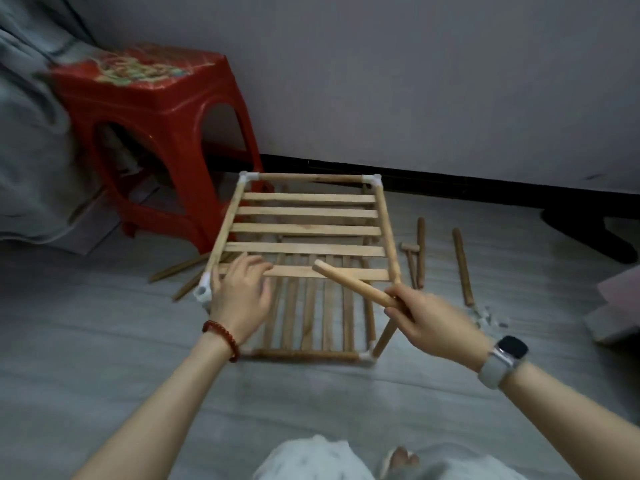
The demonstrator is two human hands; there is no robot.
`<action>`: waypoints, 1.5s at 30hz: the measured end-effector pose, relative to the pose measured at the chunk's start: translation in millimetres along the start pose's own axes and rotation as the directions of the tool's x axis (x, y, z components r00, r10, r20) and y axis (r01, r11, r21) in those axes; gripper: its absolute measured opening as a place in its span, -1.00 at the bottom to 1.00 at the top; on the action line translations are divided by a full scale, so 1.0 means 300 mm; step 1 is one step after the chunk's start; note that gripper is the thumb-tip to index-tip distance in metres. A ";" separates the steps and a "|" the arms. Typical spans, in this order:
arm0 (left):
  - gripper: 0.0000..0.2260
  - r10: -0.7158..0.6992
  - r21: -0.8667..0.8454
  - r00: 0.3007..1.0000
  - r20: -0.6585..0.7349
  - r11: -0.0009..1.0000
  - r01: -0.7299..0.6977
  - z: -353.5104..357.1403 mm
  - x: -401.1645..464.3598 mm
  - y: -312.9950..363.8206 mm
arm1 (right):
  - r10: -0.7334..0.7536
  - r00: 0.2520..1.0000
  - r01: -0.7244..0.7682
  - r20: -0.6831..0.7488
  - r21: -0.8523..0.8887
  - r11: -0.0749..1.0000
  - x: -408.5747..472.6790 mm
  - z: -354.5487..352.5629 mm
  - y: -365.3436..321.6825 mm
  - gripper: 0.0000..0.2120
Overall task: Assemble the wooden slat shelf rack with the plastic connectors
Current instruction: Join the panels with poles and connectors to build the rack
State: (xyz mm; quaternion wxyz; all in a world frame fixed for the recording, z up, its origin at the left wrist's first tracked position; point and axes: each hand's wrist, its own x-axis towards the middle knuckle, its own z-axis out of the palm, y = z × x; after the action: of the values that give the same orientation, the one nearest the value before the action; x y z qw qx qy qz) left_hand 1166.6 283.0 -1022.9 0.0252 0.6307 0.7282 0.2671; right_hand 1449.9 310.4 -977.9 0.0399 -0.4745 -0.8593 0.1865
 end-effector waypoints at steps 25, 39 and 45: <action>-0.77 -0.425 -0.577 0.829 0.363 0.596 0.558 -0.014 0.020 -0.311 | -0.234 0.972 0.224 0.011 -0.337 0.914 0.301 0.211 -0.358 -0.70; -0.61 -0.520 -0.643 0.792 0.321 0.494 0.585 -0.001 -0.009 -0.334 | -0.188 0.970 0.208 0.153 -0.123 0.970 0.432 0.239 -0.432 -0.71; -0.61 -0.530 -0.619 0.780 0.333 0.501 0.605 -0.031 -0.013 -0.341 | -0.203 0.937 0.204 0.284 0.025 0.979 0.516 0.237 -0.445 -0.74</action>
State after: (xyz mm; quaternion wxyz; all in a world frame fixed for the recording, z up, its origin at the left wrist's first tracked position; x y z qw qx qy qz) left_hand 1071.4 269.8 -1059.2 0.3831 0.3103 0.7348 0.4658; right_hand 1241.0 354.8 -1012.7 -0.0661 -0.3515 -0.9009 0.2459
